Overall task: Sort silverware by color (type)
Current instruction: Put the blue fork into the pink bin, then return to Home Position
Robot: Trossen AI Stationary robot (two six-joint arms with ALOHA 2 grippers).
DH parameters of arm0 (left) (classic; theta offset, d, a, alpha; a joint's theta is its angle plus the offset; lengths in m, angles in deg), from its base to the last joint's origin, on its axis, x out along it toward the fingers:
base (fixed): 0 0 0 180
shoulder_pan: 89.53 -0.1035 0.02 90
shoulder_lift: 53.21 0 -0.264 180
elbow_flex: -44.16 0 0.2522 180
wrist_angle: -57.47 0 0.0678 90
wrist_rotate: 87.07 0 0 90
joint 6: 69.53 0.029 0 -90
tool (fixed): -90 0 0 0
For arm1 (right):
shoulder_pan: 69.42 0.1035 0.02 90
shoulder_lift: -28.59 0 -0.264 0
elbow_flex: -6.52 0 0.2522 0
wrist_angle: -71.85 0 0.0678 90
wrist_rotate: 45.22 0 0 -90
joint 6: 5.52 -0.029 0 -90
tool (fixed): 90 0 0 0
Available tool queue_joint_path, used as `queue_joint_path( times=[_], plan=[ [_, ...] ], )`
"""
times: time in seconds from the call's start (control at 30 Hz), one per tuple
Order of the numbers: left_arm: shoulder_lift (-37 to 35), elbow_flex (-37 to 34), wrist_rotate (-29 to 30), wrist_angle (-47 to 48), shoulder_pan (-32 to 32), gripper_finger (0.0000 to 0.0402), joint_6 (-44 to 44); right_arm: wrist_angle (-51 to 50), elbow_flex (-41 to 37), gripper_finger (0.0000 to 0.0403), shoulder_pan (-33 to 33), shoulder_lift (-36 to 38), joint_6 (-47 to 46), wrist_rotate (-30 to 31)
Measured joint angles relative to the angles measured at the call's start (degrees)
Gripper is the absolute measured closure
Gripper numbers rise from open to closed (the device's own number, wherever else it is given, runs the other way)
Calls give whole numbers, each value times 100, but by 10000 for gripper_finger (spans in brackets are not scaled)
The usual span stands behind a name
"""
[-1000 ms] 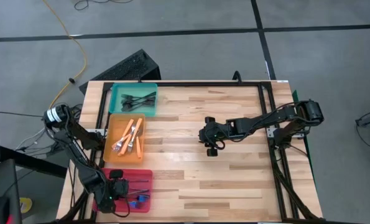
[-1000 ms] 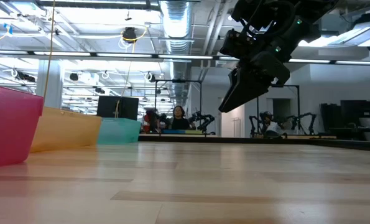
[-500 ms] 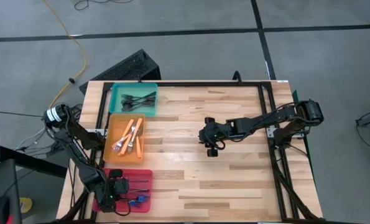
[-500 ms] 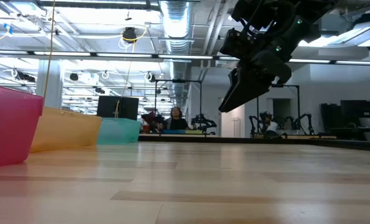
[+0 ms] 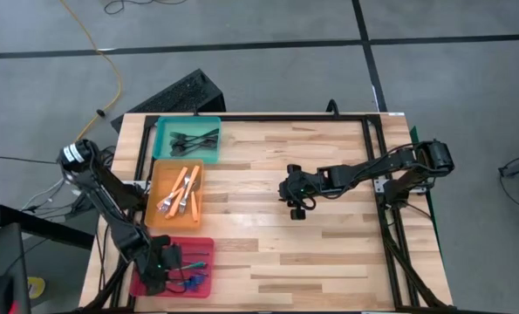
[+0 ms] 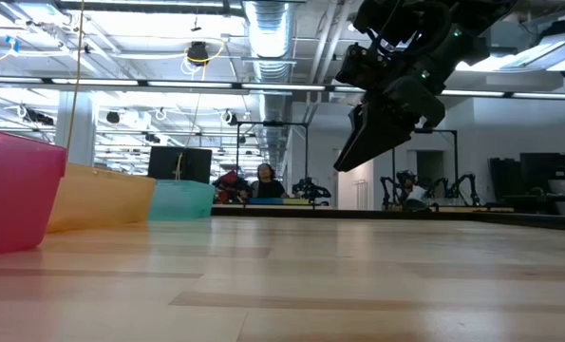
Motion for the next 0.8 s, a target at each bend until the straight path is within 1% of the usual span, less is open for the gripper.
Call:
queue_joint_path(
  times=[0.17, 0.33, 0.43, 0.57, 0.67, 0.73, 0.8],
  plan=[
    [-302, 2, 79, -26, -192, 244, -249, 95, 0, 248, 0, 0, 16, -4],
    [-805, 4, 207, -41, -426, 244, -631, 357, 54, 248, 7, 40, 46, -7],
    [-1155, 7, 532, -71, -513, 244, -853, 377, 199, 248, 7, 46, 47, -9],
    [-1736, 9, 1177, -267, -619, 244, -948, 259, 513, 248, 109, 150, 116, -46],
    [-2235, 11, 1836, -587, -662, 244, -599, 190, 771, 248, 297, 380, 448, -40],
    [-2590, 11, 2165, -841, -674, 244, -117, -181, 983, 248, 428, 591, 854, 37],
    [-2953, 15, 2378, -969, -723, 244, 345, -603, 1235, 248, 553, 854, 1160, 262]
  ],
)
